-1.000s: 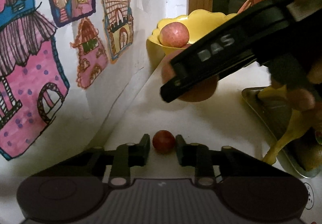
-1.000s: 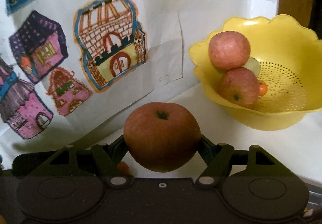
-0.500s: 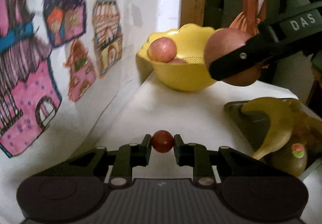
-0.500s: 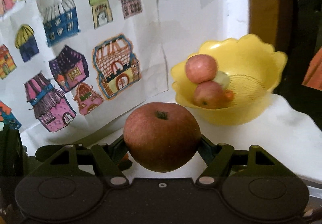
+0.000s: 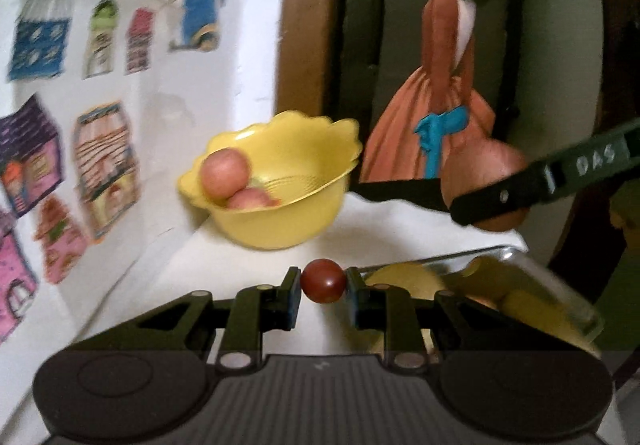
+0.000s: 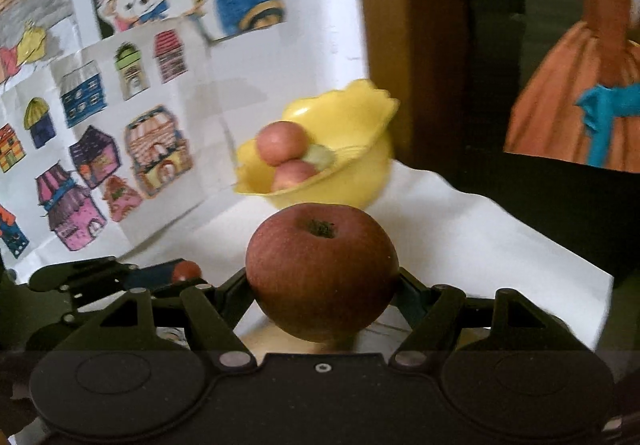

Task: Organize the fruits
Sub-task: 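Carry the red apple and cherry tomato over the metal tray with both grippers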

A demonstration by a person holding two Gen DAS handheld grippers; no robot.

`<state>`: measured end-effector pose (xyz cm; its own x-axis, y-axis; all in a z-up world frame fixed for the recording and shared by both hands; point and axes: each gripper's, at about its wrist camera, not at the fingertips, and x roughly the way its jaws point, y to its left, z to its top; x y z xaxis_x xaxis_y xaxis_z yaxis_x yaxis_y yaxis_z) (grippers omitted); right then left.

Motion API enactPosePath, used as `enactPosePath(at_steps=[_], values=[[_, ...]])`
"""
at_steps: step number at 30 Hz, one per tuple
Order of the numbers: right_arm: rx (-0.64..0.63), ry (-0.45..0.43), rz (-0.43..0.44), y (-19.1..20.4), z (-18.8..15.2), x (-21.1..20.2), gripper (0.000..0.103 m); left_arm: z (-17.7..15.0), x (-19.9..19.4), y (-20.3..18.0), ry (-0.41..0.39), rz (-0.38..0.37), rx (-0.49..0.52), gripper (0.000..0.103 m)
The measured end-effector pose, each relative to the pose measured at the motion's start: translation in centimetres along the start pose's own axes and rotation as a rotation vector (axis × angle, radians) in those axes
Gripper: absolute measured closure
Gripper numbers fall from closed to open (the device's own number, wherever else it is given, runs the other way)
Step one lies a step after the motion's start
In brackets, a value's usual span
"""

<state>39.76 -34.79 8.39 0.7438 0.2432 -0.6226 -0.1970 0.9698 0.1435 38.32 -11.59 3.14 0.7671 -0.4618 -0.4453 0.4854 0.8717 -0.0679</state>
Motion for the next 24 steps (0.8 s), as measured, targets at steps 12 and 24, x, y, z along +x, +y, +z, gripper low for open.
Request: enactPosePath(at_steps=[12, 24], values=[[0.079, 0.007, -0.107, -8.1, -5.1, -3.2, 0.028, 0.9, 3.6, -8.7, -0.004, -0.097, 0.027, 0.077], [0.108, 0.025, -0.157, -12.0, -9.7, -1.9, 0.028, -0.6, 6.8, -13.5, 0.033, -0.062, 0.127, 0.077]])
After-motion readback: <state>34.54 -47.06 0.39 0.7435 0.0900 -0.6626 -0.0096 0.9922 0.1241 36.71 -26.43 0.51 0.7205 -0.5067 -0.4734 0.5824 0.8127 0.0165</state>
